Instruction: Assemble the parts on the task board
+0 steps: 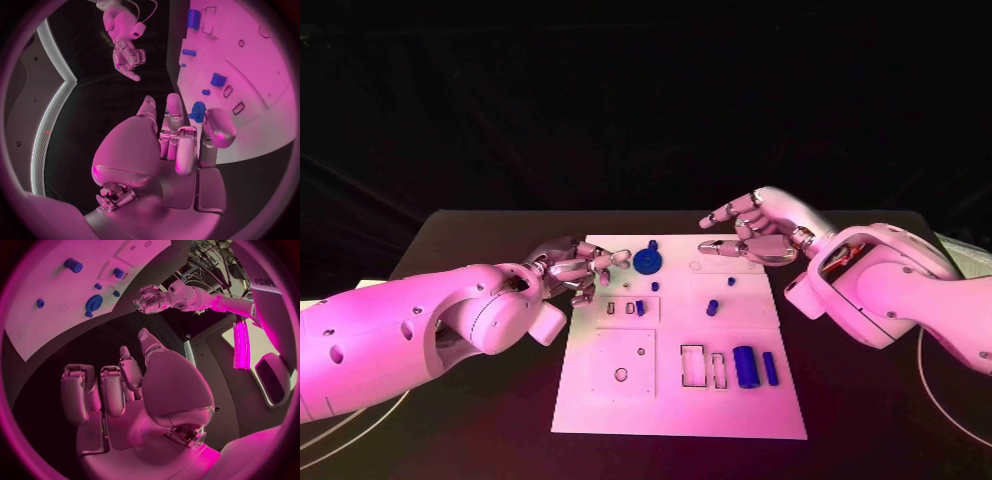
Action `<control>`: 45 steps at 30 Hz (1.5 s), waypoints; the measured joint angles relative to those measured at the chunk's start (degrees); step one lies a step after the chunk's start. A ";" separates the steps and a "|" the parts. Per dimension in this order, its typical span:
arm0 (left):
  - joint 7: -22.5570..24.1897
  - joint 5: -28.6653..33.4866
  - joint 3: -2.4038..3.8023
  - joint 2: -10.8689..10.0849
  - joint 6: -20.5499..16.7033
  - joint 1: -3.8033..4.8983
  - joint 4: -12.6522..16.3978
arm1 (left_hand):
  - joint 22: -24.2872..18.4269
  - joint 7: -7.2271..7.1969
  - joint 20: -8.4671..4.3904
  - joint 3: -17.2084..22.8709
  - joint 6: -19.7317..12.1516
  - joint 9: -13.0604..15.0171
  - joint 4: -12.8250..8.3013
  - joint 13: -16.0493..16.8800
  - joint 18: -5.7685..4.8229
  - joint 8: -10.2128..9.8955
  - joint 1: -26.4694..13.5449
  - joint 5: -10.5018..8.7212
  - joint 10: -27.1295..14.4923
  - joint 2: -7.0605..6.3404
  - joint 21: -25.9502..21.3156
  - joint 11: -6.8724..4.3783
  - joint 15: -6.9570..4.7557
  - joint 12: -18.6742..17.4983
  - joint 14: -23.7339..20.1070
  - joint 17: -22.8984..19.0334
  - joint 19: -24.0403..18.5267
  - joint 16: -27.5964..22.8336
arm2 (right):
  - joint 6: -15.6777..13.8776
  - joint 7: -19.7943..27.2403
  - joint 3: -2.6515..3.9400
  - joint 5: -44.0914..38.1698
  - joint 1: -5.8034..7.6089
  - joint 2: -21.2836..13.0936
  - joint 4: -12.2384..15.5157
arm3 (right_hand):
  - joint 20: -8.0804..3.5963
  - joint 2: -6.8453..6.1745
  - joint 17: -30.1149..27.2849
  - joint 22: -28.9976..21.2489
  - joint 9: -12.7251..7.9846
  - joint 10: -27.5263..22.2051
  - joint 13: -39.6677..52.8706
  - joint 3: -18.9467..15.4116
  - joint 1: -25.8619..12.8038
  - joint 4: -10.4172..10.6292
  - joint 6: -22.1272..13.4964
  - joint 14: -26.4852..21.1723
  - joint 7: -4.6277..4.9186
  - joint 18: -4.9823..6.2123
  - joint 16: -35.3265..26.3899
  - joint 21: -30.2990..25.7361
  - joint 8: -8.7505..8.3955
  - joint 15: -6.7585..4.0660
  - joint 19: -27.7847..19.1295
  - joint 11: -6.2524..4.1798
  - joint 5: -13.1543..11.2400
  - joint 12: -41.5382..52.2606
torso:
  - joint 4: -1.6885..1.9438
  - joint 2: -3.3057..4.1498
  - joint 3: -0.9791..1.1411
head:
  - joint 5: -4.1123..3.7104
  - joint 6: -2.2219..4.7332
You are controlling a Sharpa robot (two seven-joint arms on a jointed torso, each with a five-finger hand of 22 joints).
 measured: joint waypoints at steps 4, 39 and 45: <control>-7.98 -7.04 -0.02 -0.04 3.08 1.37 0.54 | 8.33 -1.38 -0.86 -2.27 -0.35 5.16 2.77 12.45 -1.50 6.87 -1.43 0.00 2.02 0.33 5.16 -1.02 -0.96 12.86 0.08 0.00 3.56 0.64 | 0.11 0.37 -0.03 2.34 0.32 -0.75 -0.65 | 0.00 0.00 0.00 0.00 0.00 0.00 0.00 0.00 0.00 0.00 0.22 0.00 0.22 0.00 0.00 0.00 0.00 0.00 0.00 0.00 0.00 0.00 | -0.10 -0.37 0.10 | 0.28 -0.18; -33.90 -37.46 -2.19 15.90 21.42 8.40 -11.04 | 11.69 -3.23 -2.14 -9.10 -8.38 22.61 6.10 20.01 -3.22 22.59 -6.99 -2.38 3.83 2.60 10.50 -2.55 -2.20 20.47 -0.02 -0.02 5.60 0.64 | 1.97 -0.42 -0.22 6.09 0.58 -0.54 -3.64 | 0.02 0.23 0.03 -0.02 -0.01 0.00 -0.11 -0.33 0.23 0.33 0.22 0.00 0.21 0.00 -0.23 -0.20 0.00 0.00 -0.39 0.00 0.22 0.00 | -0.46 -1.18 0.36 | 0.66 -1.29; -34.43 -38.43 -2.26 17.02 22.94 8.41 -11.74 | 11.68 -3.23 -2.14 -9.22 -8.38 22.80 6.12 20.71 -3.22 22.68 -7.27 -2.38 4.26 2.77 10.79 -2.57 -2.20 21.16 -0.02 -0.03 5.60 0.64 | 2.22 -0.56 -0.24 6.09 0.58 -0.35 -3.74 | 0.02 0.23 0.02 -0.02 -0.01 0.00 -0.12 -0.44 0.23 0.44 0.21 0.00 0.21 0.01 -0.32 -0.29 0.00 0.00 -0.39 0.00 0.30 0.00 | -0.40 -1.17 0.33 | 0.47 -1.54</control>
